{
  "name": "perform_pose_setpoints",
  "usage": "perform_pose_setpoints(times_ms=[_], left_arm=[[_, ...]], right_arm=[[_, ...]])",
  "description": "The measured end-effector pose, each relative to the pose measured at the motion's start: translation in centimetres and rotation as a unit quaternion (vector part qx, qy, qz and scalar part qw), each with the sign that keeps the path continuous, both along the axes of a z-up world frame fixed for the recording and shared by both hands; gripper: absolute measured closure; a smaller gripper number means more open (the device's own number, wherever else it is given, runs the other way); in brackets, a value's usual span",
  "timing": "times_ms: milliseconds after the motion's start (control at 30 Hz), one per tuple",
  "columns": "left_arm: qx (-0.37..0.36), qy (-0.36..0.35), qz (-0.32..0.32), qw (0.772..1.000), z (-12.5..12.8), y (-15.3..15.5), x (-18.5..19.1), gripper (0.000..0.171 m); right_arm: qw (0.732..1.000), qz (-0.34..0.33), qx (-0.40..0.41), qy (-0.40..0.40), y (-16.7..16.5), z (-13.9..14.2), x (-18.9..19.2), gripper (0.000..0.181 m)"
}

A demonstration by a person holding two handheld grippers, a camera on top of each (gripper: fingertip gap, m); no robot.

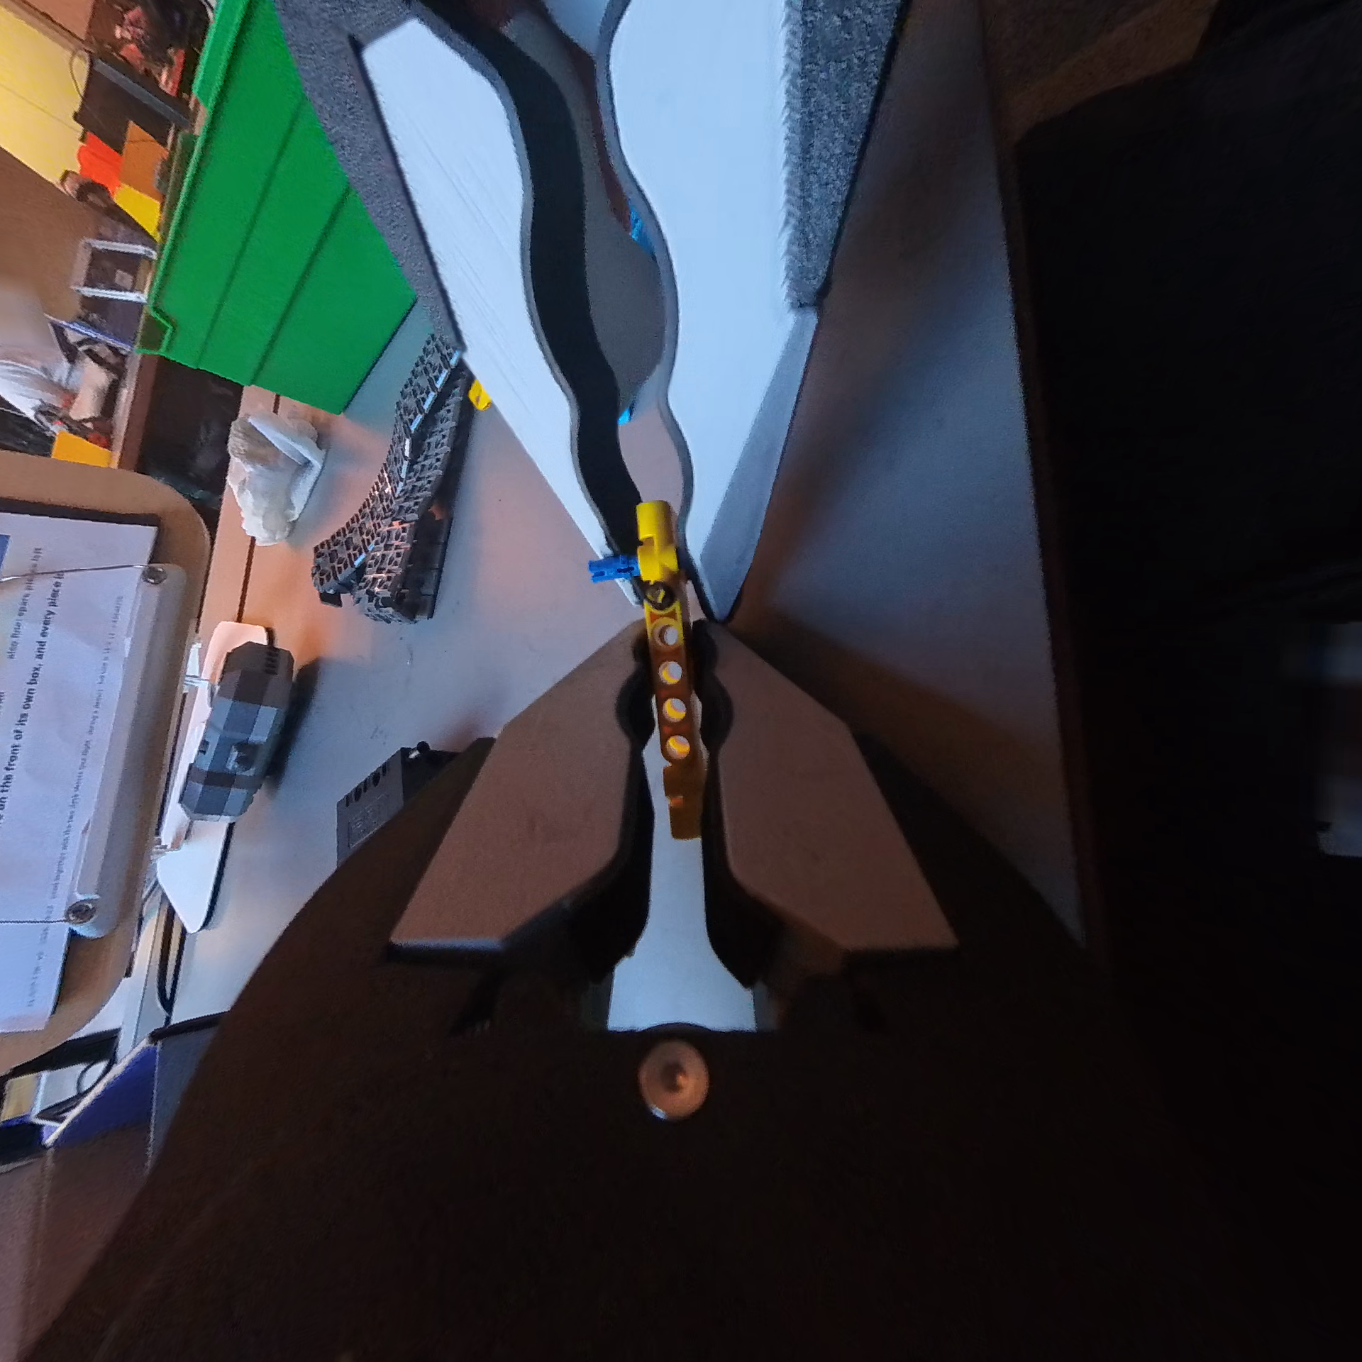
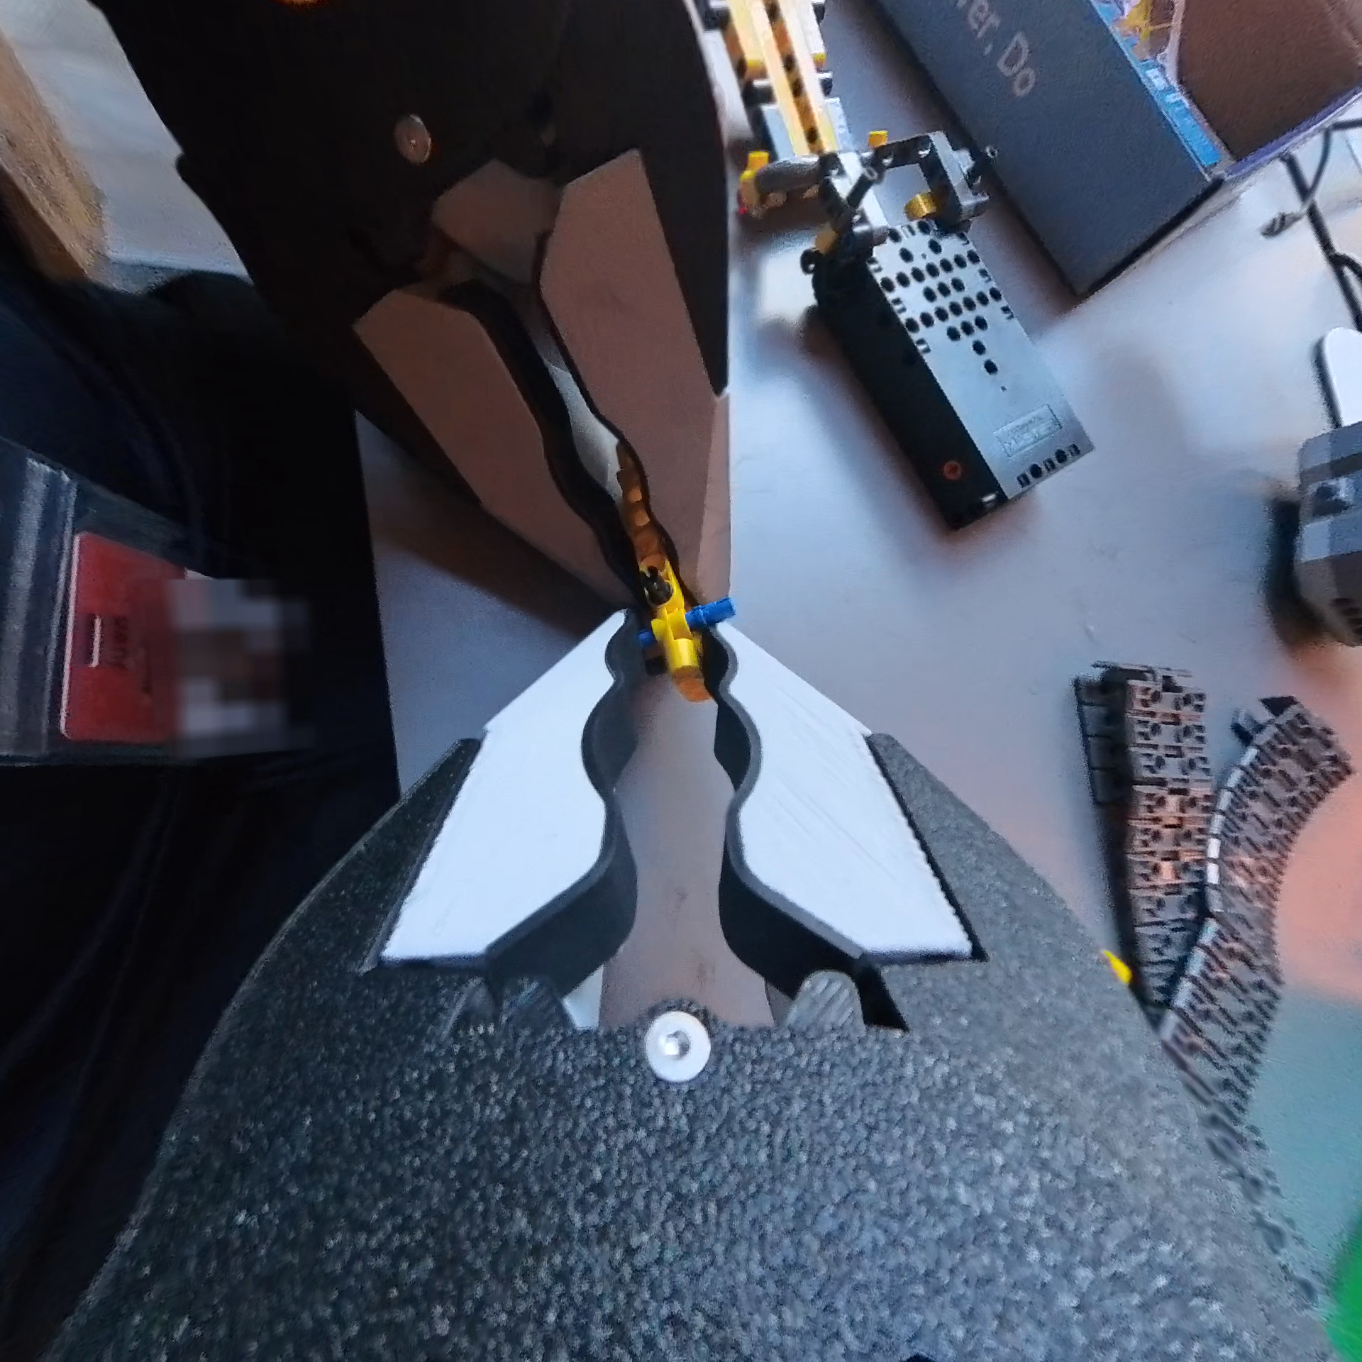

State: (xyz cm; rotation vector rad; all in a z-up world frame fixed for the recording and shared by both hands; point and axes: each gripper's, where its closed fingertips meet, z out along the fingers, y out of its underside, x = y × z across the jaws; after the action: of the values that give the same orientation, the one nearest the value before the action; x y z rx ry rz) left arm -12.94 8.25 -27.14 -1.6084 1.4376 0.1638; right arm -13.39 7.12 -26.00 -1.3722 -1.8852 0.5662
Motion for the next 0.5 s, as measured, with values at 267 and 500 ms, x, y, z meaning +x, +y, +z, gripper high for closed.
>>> perform_pose_setpoints(times_ms=[267, 500], left_arm=[[0.028, 0.002, 0.033, 0.999, 0.3, 1.5, -0.1, 0.165], [0.104, 0.054, 0.049, 0.992, 0.8, 2.3, -0.8, 0.165]], right_arm=[[0.994, -0.049, -0.092, 0.034, 1.1, 0.5, 0.1, 0.166], [0.945, -0.086, -0.29, 0.127, 1.5, 3.8, 1.6, 0.161]])
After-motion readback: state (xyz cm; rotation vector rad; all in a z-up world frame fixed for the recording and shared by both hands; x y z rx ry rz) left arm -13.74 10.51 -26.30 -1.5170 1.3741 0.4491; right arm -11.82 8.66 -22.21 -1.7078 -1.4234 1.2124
